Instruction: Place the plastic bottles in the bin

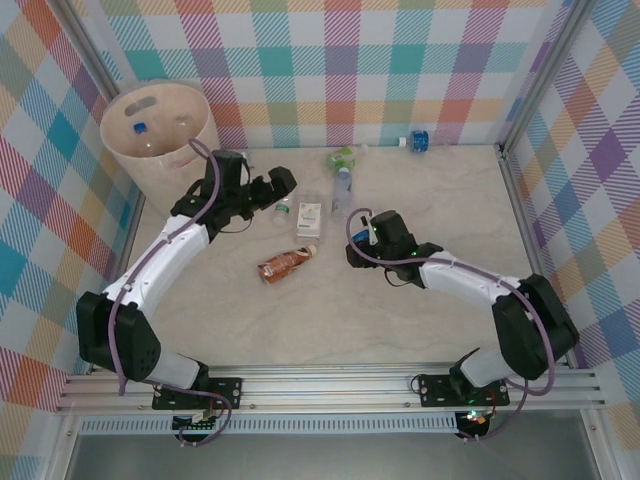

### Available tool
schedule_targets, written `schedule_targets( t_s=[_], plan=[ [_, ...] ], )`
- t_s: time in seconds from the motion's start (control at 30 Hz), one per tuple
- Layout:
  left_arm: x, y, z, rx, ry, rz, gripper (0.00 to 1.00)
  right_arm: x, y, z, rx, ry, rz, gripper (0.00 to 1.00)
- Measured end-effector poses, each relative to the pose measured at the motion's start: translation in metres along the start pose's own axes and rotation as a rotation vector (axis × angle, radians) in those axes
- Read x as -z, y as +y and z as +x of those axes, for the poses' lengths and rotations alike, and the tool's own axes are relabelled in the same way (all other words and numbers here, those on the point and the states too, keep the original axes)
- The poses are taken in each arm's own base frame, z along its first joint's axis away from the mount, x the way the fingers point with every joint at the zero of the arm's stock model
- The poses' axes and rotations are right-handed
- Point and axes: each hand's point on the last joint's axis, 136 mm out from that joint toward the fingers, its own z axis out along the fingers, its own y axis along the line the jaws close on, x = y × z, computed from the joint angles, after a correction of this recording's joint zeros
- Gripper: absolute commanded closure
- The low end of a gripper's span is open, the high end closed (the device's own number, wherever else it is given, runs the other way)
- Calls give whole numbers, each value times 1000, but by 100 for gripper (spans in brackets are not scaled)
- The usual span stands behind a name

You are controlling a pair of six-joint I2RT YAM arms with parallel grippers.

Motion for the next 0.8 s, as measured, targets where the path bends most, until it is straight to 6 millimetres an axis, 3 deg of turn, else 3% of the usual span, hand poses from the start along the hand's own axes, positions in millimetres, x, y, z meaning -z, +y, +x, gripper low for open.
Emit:
schedule_targets(
  t_s=[0.3, 0.53, 0.8],
  plan=[
    [-22, -44, 67, -35, 130, 183, 0, 25, 8, -12, -40, -106, -48, 52],
    [-38, -75, 99, -56, 184, 279, 0, 33, 16, -25, -87, -155, -93, 52],
    [-63, -83, 133, -63, 271, 288, 0, 46, 34, -38, -130, -213, -204, 52]
  ],
)
